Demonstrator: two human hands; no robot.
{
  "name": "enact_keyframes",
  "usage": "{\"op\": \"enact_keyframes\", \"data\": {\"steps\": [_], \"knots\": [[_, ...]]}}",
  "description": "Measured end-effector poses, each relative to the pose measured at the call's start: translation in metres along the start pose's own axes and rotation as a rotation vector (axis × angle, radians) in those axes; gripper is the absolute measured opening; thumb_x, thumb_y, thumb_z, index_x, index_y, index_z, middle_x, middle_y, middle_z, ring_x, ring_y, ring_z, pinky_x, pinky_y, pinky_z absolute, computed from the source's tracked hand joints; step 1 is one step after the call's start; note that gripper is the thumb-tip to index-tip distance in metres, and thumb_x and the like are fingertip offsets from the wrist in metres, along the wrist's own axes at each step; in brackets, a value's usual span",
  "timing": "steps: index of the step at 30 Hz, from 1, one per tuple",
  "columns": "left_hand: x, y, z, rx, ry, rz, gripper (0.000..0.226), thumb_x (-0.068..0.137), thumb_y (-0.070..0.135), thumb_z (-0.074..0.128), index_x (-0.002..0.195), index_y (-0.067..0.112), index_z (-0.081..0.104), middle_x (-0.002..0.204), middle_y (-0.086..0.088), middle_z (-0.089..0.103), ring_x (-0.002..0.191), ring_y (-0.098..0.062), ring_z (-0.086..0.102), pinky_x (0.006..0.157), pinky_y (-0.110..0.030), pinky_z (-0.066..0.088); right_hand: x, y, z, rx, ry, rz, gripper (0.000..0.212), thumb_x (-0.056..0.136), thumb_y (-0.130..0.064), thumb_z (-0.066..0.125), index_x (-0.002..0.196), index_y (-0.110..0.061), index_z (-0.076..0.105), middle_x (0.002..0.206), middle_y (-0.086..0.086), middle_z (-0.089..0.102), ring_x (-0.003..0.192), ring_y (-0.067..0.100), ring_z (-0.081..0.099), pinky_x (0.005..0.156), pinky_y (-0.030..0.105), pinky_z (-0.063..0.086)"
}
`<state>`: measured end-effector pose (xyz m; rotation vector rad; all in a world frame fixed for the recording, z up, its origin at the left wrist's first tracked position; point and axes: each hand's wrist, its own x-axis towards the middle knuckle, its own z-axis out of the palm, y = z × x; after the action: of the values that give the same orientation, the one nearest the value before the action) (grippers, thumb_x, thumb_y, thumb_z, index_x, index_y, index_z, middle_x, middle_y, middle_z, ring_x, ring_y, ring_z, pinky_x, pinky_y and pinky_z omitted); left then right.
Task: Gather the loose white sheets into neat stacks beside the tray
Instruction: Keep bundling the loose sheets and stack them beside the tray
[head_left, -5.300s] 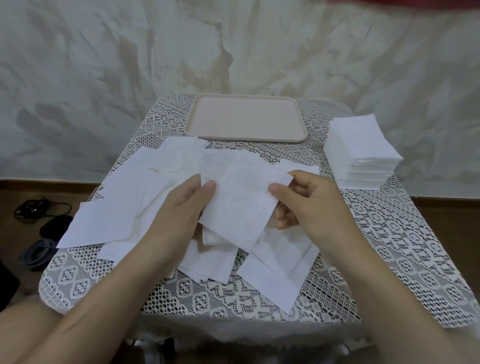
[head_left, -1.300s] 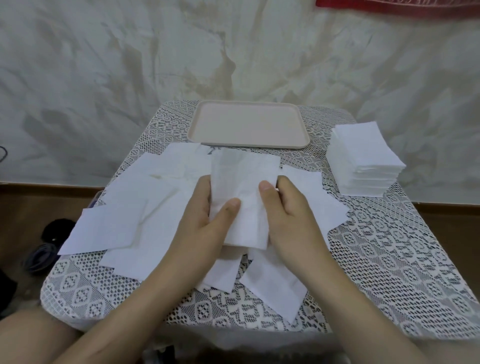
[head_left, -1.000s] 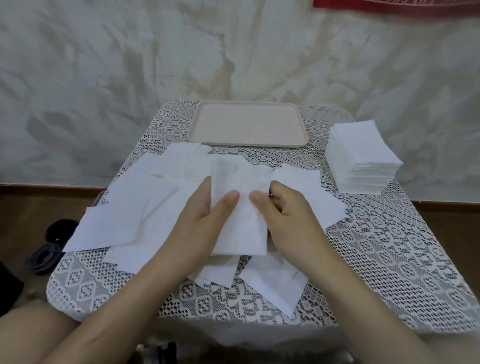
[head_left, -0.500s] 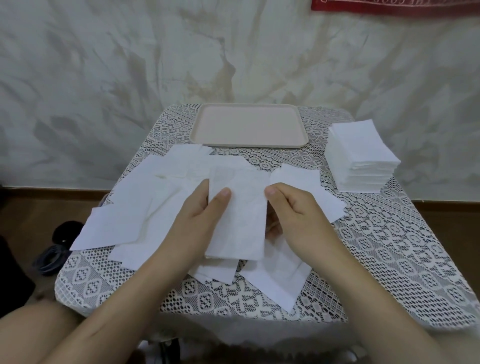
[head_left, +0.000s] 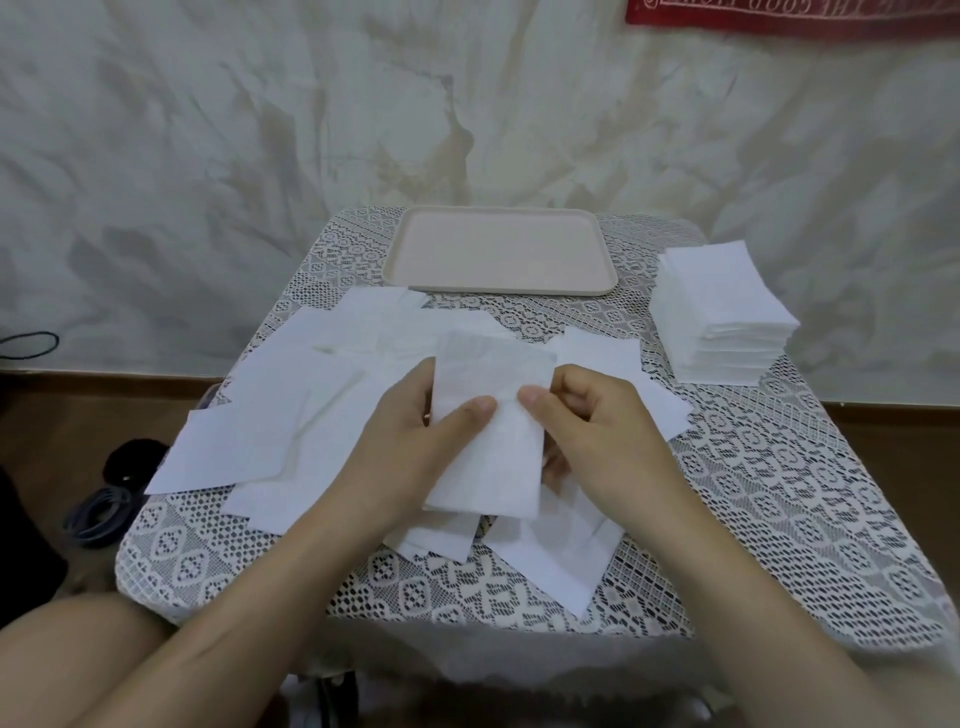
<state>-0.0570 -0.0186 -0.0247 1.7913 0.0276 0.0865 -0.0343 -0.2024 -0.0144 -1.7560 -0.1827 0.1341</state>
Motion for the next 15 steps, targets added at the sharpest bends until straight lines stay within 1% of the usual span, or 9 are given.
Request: {"op": "enact_keyframes", "data": {"steps": [2, 4, 5, 7, 8, 9, 12, 13, 15], "knots": [[0.001, 0.001, -0.001, 0.021, 0.031, 0.010, 0.030, 0.084, 0.041, 0.070, 0.112, 0.031, 0.072, 0.106, 0.010, 0.079, 0.095, -0.011, 0.075, 0.080, -0.035, 0.061, 0.000, 0.000, -0.003, 0.022, 0.006, 0.021, 0.016, 0.100, -0.018, 0.064, 0.087, -0.009, 0.069, 0.066, 0.005, 0.070, 0.055, 0.014, 0.064, 0.050, 0.026, 0.053], [0.003, -0.001, -0.004, 0.031, 0.077, 0.003, 0.024, 0.091, 0.037, 0.076, 0.113, 0.030, 0.072, 0.104, 0.012, 0.078, 0.092, -0.009, 0.074, 0.077, -0.032, 0.059, 0.001, 0.003, -0.008, 0.016, 0.032, 0.033, 0.014, 0.099, -0.015, 0.063, 0.088, -0.014, 0.070, 0.068, 0.001, 0.071, 0.056, 0.013, 0.063, 0.050, 0.028, 0.051], [0.003, -0.001, -0.006, 0.031, 0.094, -0.009, 0.020, 0.096, 0.033, 0.075, 0.115, 0.030, 0.071, 0.104, 0.015, 0.078, 0.091, -0.007, 0.074, 0.075, -0.030, 0.058, 0.001, 0.006, -0.013, -0.043, 0.056, 0.030, 0.014, 0.099, -0.016, 0.064, 0.086, -0.018, 0.071, 0.069, -0.001, 0.071, 0.057, 0.010, 0.062, 0.051, 0.029, 0.050], [0.004, -0.001, -0.009, 0.042, 0.108, -0.028, 0.016, 0.101, 0.029, 0.068, 0.117, 0.031, 0.069, 0.103, 0.020, 0.076, 0.089, -0.002, 0.072, 0.075, -0.029, 0.055, 0.000, 0.012, -0.025, -0.285, 0.121, -0.003, 0.011, 0.096, -0.024, 0.066, 0.086, -0.025, 0.070, 0.073, -0.007, 0.070, 0.058, 0.004, 0.058, 0.058, 0.028, 0.045], [0.004, 0.000, -0.010, 0.045, 0.112, -0.036, 0.016, 0.101, 0.029, 0.066, 0.117, 0.031, 0.068, 0.104, 0.020, 0.076, 0.089, -0.002, 0.072, 0.077, -0.032, 0.055, -0.001, 0.012, -0.031, -0.421, 0.145, -0.023, 0.005, 0.094, -0.028, 0.068, 0.089, -0.028, 0.069, 0.078, -0.010, 0.069, 0.061, 0.002, 0.057, 0.063, 0.027, 0.044], [0.005, 0.000, -0.010, 0.042, 0.114, -0.042, 0.015, 0.102, 0.030, 0.066, 0.117, 0.032, 0.068, 0.105, 0.019, 0.075, 0.091, -0.003, 0.072, 0.081, -0.036, 0.057, -0.002, 0.011, -0.035, -0.546, 0.152, -0.029, 0.005, 0.093, -0.033, 0.069, 0.096, -0.030, 0.067, 0.086, -0.012, 0.067, 0.068, 0.001, 0.057, 0.066, 0.029, 0.043], [0.006, 0.003, -0.010, 0.031, 0.111, -0.043, 0.018, 0.100, 0.037, 0.070, 0.117, 0.032, 0.069, 0.108, 0.014, 0.077, 0.098, -0.009, 0.073, 0.092, -0.048, 0.059, -0.003, 0.009, -0.041, -0.782, 0.075, 0.029, 0.040, 0.092, -0.049, 0.068, 0.126, -0.032, 0.057, 0.118, -0.012, 0.054, 0.097, 0.009, 0.059, 0.083, 0.033, 0.046], [0.006, 0.003, -0.010, 0.021, 0.114, -0.043, 0.021, 0.097, 0.039, 0.070, 0.117, 0.031, 0.069, 0.109, 0.012, 0.077, 0.099, -0.011, 0.073, 0.094, -0.050, 0.058, -0.003, 0.008, -0.042, -0.803, 0.053, 0.049, 0.048, 0.091, -0.053, 0.067, 0.132, -0.032, 0.054, 0.124, -0.011, 0.050, 0.102, 0.012, 0.059, 0.087, 0.034, 0.046], [0.007, 0.003, -0.011, -0.011, 0.114, -0.041, 0.018, 0.100, 0.033, 0.070, 0.118, 0.029, 0.070, 0.111, 0.009, 0.078, 0.101, -0.014, 0.074, 0.095, -0.051, 0.059, -0.003, 0.007, -0.042, -0.825, 0.021, 0.066, 0.058, 0.088, -0.059, 0.067, 0.138, -0.034, 0.051, 0.131, -0.010, 0.046, 0.106, 0.015, 0.059, 0.089, 0.036, 0.047]]}}
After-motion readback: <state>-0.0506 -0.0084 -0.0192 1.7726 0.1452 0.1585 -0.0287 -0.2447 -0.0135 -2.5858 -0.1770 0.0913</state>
